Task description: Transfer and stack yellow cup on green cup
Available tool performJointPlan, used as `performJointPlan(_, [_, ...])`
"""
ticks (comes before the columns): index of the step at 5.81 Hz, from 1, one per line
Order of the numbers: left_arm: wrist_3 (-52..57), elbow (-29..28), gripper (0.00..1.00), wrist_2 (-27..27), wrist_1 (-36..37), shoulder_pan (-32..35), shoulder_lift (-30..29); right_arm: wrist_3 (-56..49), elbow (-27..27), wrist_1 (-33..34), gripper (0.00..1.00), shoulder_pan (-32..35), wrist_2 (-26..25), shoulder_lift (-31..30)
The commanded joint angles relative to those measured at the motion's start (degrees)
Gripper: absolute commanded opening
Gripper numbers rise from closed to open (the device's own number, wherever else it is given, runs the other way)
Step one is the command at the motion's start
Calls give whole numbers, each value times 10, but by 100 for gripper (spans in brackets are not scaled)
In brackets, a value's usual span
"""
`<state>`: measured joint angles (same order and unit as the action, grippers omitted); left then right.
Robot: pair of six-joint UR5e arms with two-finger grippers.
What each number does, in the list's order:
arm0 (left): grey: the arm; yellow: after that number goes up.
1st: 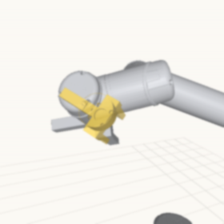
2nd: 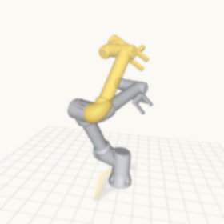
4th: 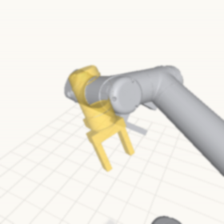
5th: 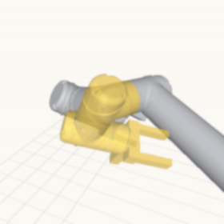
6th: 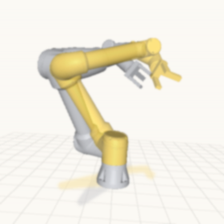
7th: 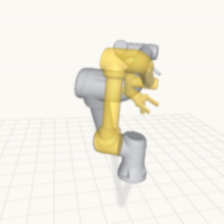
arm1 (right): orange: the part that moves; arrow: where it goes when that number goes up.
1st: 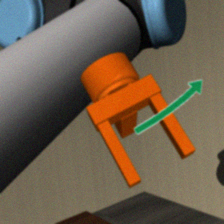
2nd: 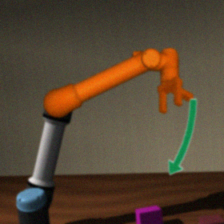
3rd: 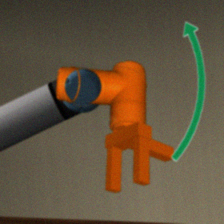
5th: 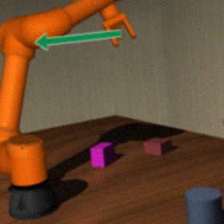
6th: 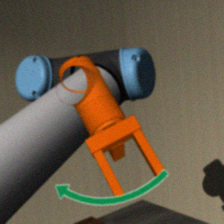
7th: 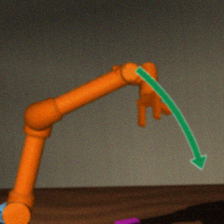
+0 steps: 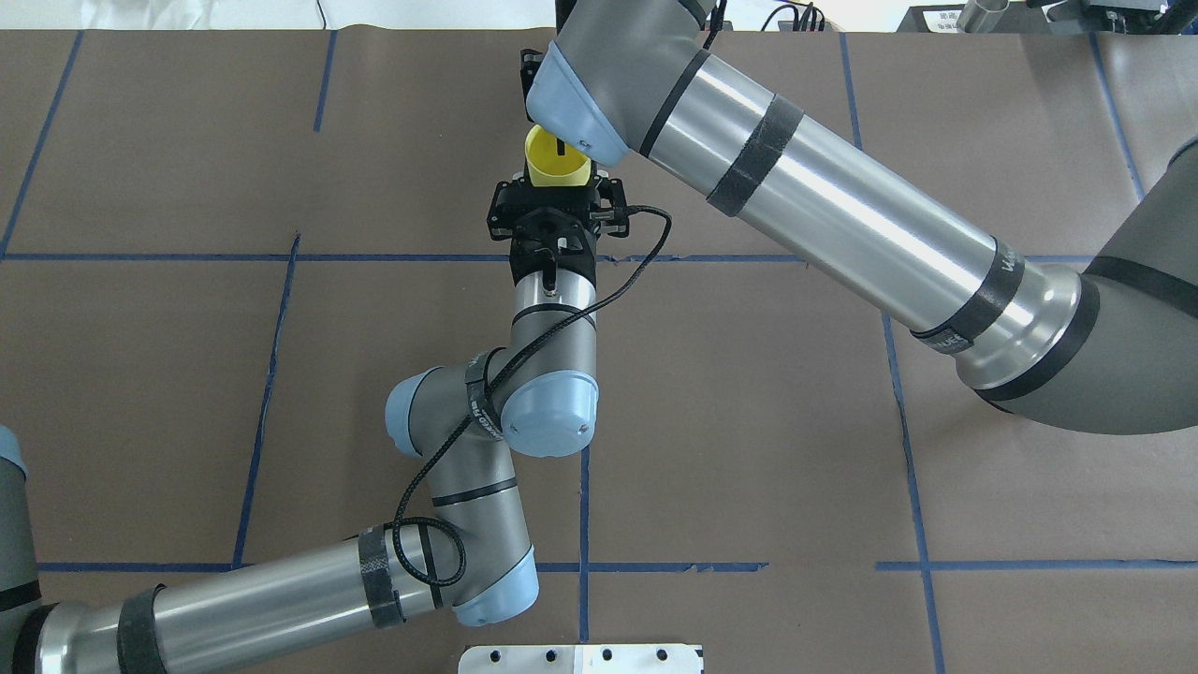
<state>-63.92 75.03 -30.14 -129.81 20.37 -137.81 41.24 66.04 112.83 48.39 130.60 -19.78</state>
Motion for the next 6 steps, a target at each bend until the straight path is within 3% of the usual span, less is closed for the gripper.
performJointPlan(1, [0,1,32,0,0,0,1,0,1,-2,72,-4,0,1])
performJointPlan(2, [0,2,32,0,0,0,0,0,1,-2,71,-6,0,1])
performJointPlan(3, [0,2,32,0,0,0,1,0,1,-3,59,-7,1,2])
performJointPlan(4, [0,2,32,0,-1,0,2,0,1,-3,16,-6,1,2])
performJointPlan(5, [1,3,33,0,0,0,2,2,1,-26,0,-5,1,0])
performJointPlan(6, [5,3,35,0,0,0,3,3,1,-27,0,-4,1,0])
